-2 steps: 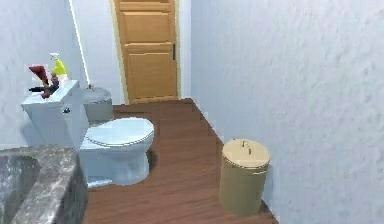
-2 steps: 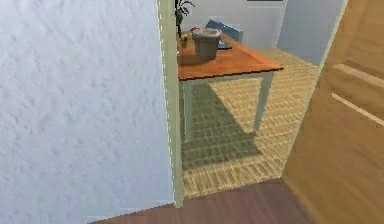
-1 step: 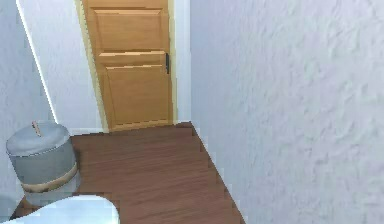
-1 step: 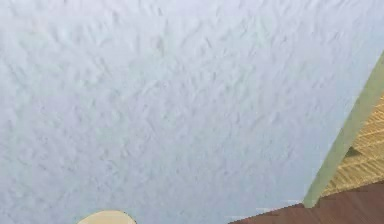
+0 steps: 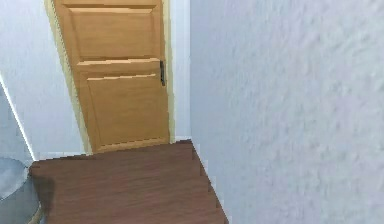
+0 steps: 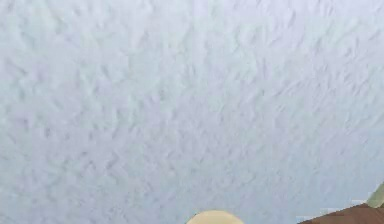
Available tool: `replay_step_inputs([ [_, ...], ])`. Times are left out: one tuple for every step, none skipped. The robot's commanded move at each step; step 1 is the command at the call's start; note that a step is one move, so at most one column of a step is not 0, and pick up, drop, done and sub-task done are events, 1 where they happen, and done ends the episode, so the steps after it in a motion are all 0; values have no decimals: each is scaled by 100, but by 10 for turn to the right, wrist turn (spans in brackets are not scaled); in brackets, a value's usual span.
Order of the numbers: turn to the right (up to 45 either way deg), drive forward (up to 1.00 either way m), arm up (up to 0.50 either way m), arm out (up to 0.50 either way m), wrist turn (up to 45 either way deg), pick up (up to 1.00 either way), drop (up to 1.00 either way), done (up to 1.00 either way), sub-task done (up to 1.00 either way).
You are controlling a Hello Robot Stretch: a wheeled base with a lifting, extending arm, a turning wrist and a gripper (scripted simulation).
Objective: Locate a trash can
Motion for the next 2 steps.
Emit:
replay_step_inputs([
  [-210,0,0,0,0,0,0,0,0],
  [0,55,0,0,0,0,0,0,0],
])
